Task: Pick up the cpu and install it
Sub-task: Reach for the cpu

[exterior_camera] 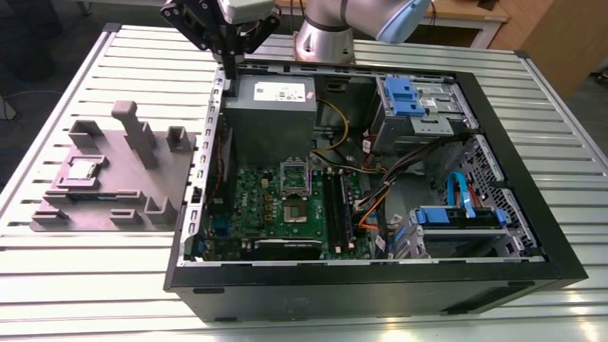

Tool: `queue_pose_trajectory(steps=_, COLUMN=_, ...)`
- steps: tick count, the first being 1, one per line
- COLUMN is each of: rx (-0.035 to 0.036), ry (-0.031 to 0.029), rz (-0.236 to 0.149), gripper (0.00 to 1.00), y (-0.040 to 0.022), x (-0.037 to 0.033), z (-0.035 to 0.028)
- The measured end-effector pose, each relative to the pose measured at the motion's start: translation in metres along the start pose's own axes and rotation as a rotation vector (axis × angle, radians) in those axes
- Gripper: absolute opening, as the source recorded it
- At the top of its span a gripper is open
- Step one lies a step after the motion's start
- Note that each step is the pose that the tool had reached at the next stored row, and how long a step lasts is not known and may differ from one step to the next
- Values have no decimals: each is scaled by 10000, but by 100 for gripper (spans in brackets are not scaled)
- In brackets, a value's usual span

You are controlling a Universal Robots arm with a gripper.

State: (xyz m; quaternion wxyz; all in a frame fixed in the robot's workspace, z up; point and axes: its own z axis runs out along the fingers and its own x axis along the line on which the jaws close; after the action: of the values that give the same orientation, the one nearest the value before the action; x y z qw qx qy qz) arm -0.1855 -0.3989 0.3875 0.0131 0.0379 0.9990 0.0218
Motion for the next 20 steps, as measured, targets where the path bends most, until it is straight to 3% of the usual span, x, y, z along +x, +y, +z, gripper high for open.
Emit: queue_pose_trajectory(steps=20, rx=-1, ry=0, rz=-1, gripper=11, y=-6, x=82, z=1)
